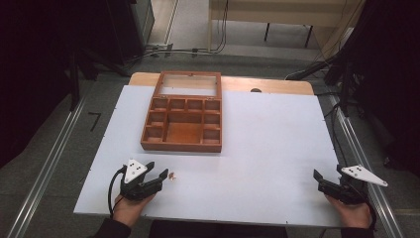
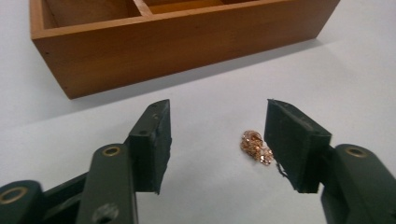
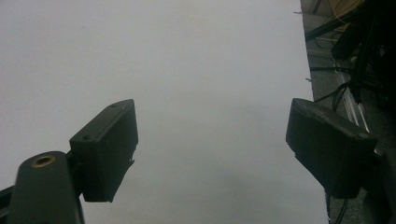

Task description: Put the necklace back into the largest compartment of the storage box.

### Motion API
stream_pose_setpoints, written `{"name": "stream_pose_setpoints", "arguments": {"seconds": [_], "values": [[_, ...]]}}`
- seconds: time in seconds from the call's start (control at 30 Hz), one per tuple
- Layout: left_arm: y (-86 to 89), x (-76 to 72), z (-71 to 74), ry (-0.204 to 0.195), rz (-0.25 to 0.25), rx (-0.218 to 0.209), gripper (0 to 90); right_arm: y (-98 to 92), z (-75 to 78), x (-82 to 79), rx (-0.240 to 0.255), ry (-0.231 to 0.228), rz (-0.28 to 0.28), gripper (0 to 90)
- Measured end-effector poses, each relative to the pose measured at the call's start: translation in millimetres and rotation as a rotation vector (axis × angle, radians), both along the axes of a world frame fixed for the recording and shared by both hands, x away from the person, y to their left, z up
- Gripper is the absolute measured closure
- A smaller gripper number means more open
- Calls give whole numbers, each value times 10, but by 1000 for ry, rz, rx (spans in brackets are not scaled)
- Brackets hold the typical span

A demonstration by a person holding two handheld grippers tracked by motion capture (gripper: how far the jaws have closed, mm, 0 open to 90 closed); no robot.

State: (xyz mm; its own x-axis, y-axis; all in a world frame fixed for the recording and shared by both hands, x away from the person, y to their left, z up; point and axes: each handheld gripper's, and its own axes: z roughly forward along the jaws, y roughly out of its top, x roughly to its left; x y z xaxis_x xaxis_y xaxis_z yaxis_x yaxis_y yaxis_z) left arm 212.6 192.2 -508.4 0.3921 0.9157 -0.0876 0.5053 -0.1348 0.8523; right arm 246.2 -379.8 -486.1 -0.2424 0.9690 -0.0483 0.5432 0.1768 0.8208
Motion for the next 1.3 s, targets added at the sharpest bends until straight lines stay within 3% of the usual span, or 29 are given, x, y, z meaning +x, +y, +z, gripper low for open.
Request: {"name": "stream_pose_setpoints", "arguments": {"seconds": [0.13,0.37,0.53,1.3], "values": [[-30,-7,-11,-2,-22,22,460,2,-2,1,-2,1,0,153],[-37,0,-27,-9,-43,15,476,4,-5,3,-2,2,-1,153],[-74,28,-54,21,-78,27,499,13,-7,8,-7,4,4,153],[-131,84,-83,64,-107,43,639,25,-16,21,-14,4,13,153]]}}
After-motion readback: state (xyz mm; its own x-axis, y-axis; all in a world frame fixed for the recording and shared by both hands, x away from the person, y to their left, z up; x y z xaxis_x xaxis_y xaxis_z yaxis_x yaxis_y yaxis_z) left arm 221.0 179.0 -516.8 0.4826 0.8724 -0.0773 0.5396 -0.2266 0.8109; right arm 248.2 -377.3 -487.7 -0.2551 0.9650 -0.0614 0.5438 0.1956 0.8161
